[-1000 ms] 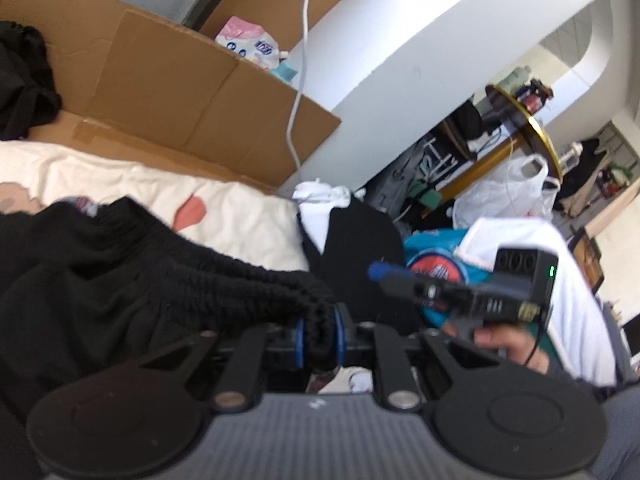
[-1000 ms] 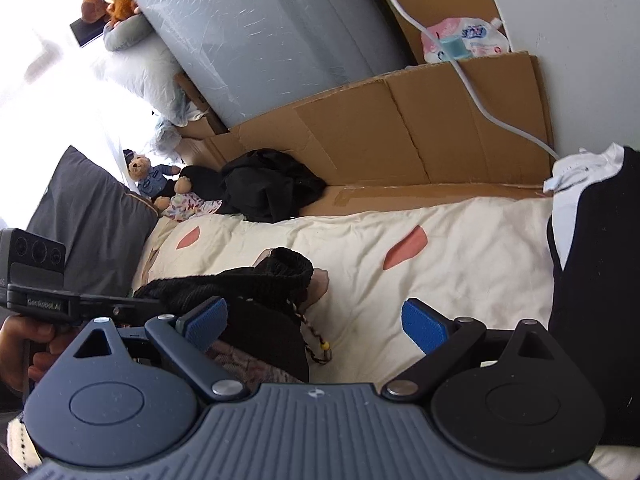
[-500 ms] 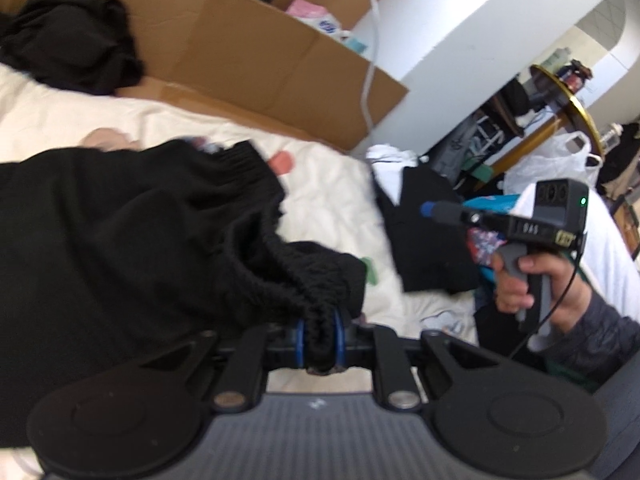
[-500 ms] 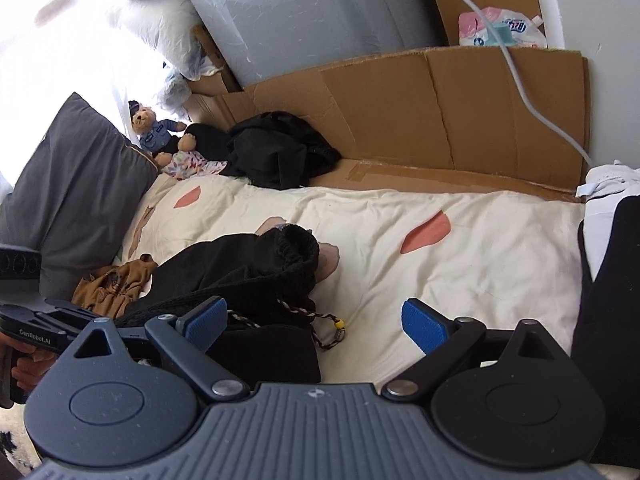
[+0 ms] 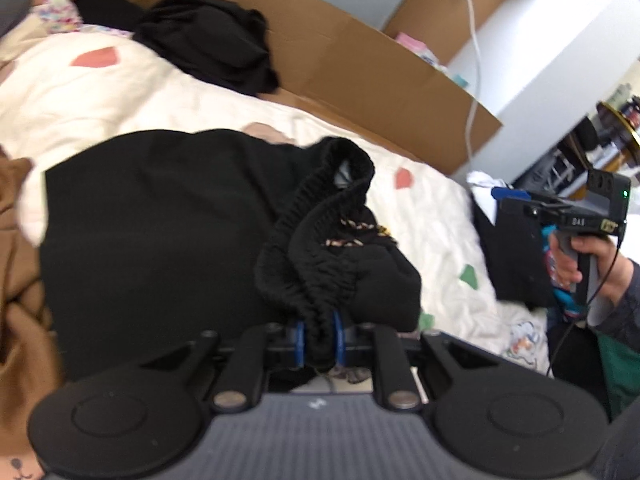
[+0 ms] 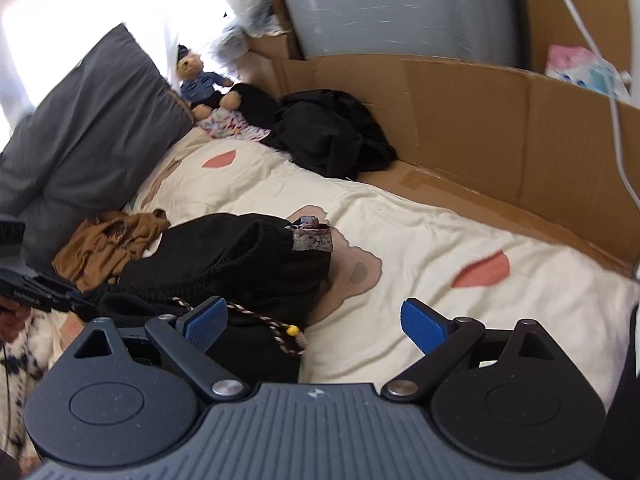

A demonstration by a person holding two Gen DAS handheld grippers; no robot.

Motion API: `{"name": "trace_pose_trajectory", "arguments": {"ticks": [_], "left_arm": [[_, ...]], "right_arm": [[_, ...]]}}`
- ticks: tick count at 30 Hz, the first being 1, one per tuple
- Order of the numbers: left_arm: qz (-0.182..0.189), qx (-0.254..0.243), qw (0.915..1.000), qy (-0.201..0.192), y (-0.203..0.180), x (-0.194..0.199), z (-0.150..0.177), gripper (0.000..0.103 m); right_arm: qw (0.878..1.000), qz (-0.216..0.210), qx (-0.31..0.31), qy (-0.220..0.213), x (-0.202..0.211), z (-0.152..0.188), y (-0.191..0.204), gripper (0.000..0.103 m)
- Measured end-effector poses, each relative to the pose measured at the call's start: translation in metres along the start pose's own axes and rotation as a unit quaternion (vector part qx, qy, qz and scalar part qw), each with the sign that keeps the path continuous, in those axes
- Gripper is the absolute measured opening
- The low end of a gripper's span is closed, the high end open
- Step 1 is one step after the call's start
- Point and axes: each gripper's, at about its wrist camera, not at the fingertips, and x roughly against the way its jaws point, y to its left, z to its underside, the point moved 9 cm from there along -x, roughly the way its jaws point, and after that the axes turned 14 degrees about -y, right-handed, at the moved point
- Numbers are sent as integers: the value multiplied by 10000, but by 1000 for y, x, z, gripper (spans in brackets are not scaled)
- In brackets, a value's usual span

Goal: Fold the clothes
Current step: 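Grasp the patterned side stripe of the trousers with the right gripper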

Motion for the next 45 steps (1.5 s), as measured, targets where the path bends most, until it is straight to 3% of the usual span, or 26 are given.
{"name": "trace_pose_trajectory", "arguments": {"ticks": [12, 21, 26, 30, 34, 40, 42, 45], "left_arm": [[-198, 431, 9986, -222, 46, 27, 17, 15], [-87, 579, 9973, -450, 55, 34, 26, 15], [29, 725, 9962, -488, 56, 36, 34, 15], [74, 687, 9964, -488, 55, 36, 37, 15], [168, 724, 9961, -483, 53, 35, 40, 15], [239, 773, 9958, -431, 50, 36, 47, 15], [273, 758, 9957, -465, 48, 37, 47, 15], [337, 720, 9957, -485, 44, 38, 47, 15]], "right_arm": [[9879, -861, 1241, 348, -78, -28, 42, 85], [9739, -1144, 1848, 654, -133, -31, 66, 78], [9460, -1464, 2732, 952, -157, -21, 85, 77], [9294, -1713, 3052, 1175, -177, -19, 99, 71], [9054, -1720, 3617, 1409, -197, -16, 103, 68], [8787, -1856, 4018, 1787, -212, -15, 102, 62], [8681, -1945, 4137, 1936, -214, -13, 103, 52], [8497, -2087, 4313, 2203, -218, -7, 105, 46]]}}
